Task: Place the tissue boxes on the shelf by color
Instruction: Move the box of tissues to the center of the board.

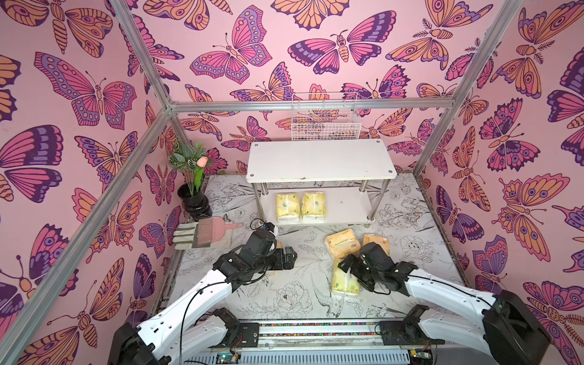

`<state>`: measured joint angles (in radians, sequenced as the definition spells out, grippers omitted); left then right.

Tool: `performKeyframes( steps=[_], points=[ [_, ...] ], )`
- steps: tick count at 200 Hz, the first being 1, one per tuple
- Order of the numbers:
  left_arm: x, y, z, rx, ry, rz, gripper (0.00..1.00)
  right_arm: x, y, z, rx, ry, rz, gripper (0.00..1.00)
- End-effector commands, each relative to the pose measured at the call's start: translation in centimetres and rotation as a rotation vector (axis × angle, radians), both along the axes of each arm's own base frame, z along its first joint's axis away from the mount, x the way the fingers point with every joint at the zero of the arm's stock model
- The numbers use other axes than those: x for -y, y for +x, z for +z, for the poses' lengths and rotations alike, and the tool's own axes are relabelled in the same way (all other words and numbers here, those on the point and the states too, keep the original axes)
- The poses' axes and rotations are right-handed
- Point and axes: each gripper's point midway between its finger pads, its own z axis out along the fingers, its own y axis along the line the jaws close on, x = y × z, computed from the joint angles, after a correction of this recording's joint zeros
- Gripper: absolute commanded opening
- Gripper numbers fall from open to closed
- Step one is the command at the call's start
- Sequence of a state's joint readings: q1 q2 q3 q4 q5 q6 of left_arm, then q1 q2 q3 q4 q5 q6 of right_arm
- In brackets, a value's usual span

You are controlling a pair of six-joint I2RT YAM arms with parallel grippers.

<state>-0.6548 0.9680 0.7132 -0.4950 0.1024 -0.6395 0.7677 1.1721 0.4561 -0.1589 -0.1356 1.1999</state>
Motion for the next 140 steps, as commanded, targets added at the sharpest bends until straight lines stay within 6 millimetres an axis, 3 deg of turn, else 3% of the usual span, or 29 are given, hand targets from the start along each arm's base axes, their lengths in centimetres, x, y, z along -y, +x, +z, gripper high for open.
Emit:
performKeyframes(
  steps=[1,31,49,81,140],
  points=[
    [0.2,-0.4,-1.4,-0.035,-0.008,0.001,1.00,-4.0,1.7,1.8,0.058,0.077,0.030,0.99],
    [0.5,-0.7,-2.3,-0.055,-0.027,0.003,1.00,-8.3,2.6,2.9,0.081,0.127,0.119,0.99],
    [0.8,-0.8,-2.9,-0.070,-0.046,0.006,1.00,-8.8,2.6,3.6,0.109,0.149,0.152,1.00],
    [1.8,-0.8,-3.6,-0.102,-0.082,-0.003,1.00,-6.5,1.6,4.3,0.168,0.136,0.178,0.99],
    [5.1,-1.5,-5.3,-0.166,-0.127,-0.047,1.00,-1.4,-1.3,2.6,0.214,0.159,0.209,0.99]
  ],
)
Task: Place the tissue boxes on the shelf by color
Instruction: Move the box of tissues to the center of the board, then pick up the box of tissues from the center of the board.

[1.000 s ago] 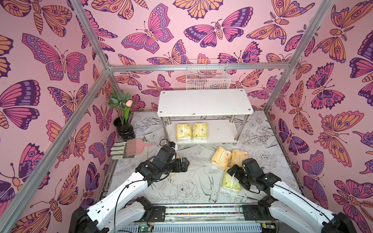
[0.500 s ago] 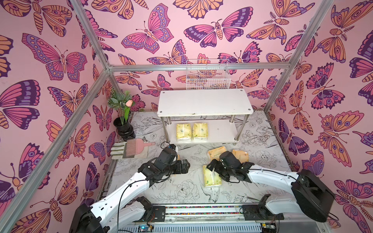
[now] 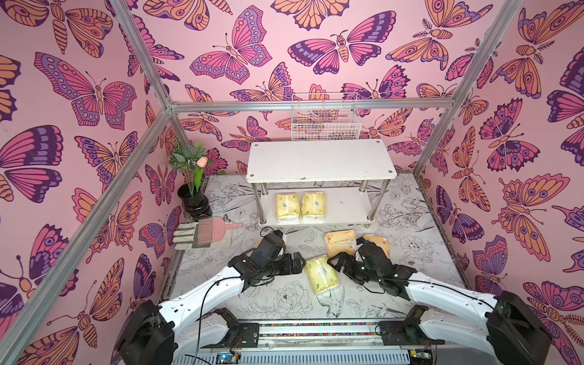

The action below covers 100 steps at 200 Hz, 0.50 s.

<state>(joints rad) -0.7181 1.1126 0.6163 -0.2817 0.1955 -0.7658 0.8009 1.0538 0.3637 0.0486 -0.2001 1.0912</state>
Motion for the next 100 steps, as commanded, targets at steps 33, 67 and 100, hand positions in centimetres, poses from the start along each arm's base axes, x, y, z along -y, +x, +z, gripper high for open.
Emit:
performKeyframes(
  steps=[33,67,100],
  points=[
    [3.0,-0.9,-2.2,-0.077,-0.061,-0.020,1.00,1.0,-1.8,-0.7,0.041,0.034,0.101,0.99],
    [4.3,-0.8,-4.4,-0.159,-0.089,0.005,1.00,-0.5,-2.1,-0.9,0.041,0.087,0.173,0.99],
    [5.2,-0.3,-5.5,-0.184,-0.116,0.021,1.00,-2.0,-2.7,-1.9,-0.005,0.122,0.251,0.99]
  ],
)
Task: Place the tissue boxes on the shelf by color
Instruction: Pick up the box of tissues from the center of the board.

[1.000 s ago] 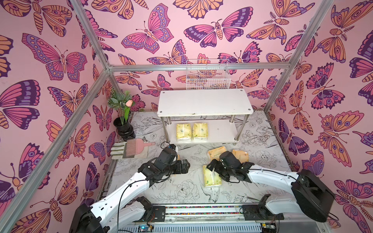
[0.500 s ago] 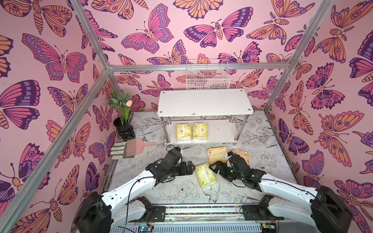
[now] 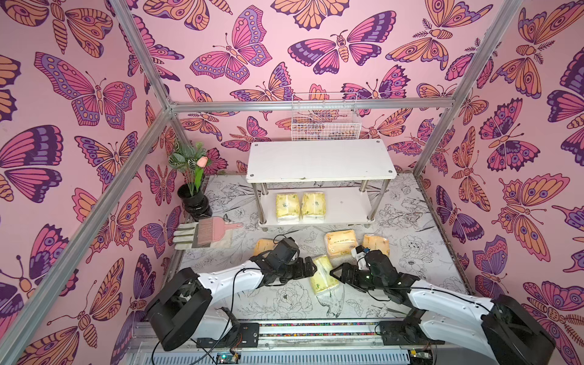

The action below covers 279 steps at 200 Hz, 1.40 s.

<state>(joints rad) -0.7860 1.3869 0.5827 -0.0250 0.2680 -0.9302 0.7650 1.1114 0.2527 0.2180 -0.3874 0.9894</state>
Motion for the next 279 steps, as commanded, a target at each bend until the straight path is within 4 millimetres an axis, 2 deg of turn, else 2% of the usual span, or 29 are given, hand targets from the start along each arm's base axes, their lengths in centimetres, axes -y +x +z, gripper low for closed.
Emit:
performKeyframes(
  steps=[1,35,101,104,117,146,180,203,252,279],
  points=[
    [1.2,0.3,-0.1,-0.011,-0.063,0.015,1.00,-1.6,-0.3,0.4,0.005,0.068,0.083,0.99],
    [2.0,1.0,-0.9,-0.026,-0.103,0.042,1.00,-2.4,-0.7,-0.9,-0.043,0.129,0.096,0.99],
    [3.0,1.1,-3.2,-0.083,-0.173,0.100,1.00,-4.5,-1.0,-0.2,-0.086,0.294,0.137,1.00],
    [3.0,1.1,-3.3,-0.085,-0.174,0.101,1.00,-4.6,-1.2,-0.8,-0.109,0.290,0.141,1.00],
    [3.0,0.9,-3.6,-0.087,-0.178,0.104,1.00,-5.0,-1.0,-0.8,-0.122,0.322,0.140,1.00],
    [3.0,0.5,-4.1,-0.091,-0.176,0.105,1.00,-5.7,-0.5,-1.3,-0.154,0.369,0.118,0.96],
    [2.7,0.2,-4.1,-0.088,-0.175,0.110,1.00,-5.5,-0.5,-1.4,-0.152,0.380,0.099,0.88],
    [2.7,0.3,-3.7,-0.076,-0.183,0.111,1.00,-5.4,-0.4,-0.6,-0.139,0.395,0.095,0.79],
    [3.0,0.7,-2.2,-0.047,-0.211,0.107,1.00,-5.4,-0.2,0.4,-0.134,0.416,0.082,0.43],
    [2.9,1.0,-0.8,-0.008,-0.188,0.087,1.00,-5.7,0.1,1.8,-0.120,0.453,0.083,0.26]
  ],
)
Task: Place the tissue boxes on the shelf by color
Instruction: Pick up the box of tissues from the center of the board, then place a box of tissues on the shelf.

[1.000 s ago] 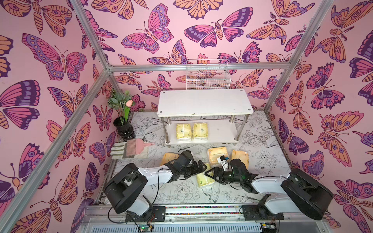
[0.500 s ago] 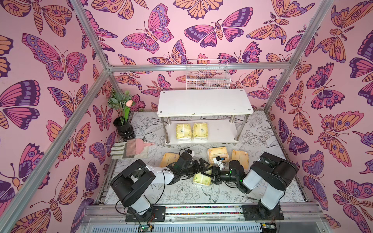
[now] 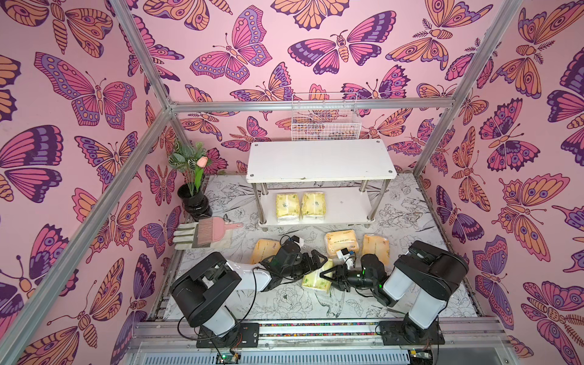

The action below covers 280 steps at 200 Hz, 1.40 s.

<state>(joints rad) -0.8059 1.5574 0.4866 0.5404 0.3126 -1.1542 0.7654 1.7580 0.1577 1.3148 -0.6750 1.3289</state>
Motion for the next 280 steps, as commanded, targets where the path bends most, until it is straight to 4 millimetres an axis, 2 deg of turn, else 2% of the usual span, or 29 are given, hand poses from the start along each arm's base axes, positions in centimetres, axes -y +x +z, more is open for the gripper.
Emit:
performKeyframes(
  steps=[1,27,44,47,55,78,96,120,148,172,208,280],
  points=[
    [-1.6,-1.3,-1.3,-0.038,0.110,-0.015,1.00,-0.4,0.7,1.8,0.026,0.044,-0.015,0.26],
    [-3.0,-0.6,1.5,0.056,0.213,-0.026,1.00,-0.4,1.2,3.5,0.037,0.075,-0.035,0.23],
    [-4.4,0.4,4.1,0.138,0.271,-0.009,1.00,-0.1,1.8,4.7,0.056,0.069,-0.045,0.21],
    [-4.7,0.6,5.6,0.173,0.262,0.001,1.00,0.0,1.8,4.8,0.056,0.062,-0.046,0.21],
    [-5.7,0.9,6.9,0.210,0.294,0.014,1.00,0.3,2.2,5.3,0.076,0.036,-0.049,0.21],
    [-8.3,1.3,10.0,0.288,0.367,0.027,1.00,2.2,3.3,6.8,0.139,-0.083,-0.071,0.21],
    [-10.0,1.4,11.2,0.316,0.421,0.028,1.00,4.7,5.1,8.6,0.204,-0.161,-0.152,0.23],
    [-12.0,1.3,11.9,0.337,0.471,0.044,1.00,8.2,7.9,9.9,0.220,-0.197,-0.269,0.23],
    [-13.3,1.1,12.3,0.342,0.475,0.069,1.00,10.4,11.3,10.7,0.239,-0.250,-0.342,0.22],
    [-13.7,0.8,12.3,0.337,0.473,0.071,1.00,10.8,14.4,11.5,0.253,-0.257,-0.376,0.22],
    [-14.0,0.3,11.9,0.322,0.470,0.075,1.00,10.7,18.0,11.5,0.256,-0.279,-0.433,0.21],
    [-14.1,-0.2,11.3,0.300,0.456,0.077,1.00,11.2,22.9,10.9,0.271,-0.276,-0.573,0.21]
  ],
)
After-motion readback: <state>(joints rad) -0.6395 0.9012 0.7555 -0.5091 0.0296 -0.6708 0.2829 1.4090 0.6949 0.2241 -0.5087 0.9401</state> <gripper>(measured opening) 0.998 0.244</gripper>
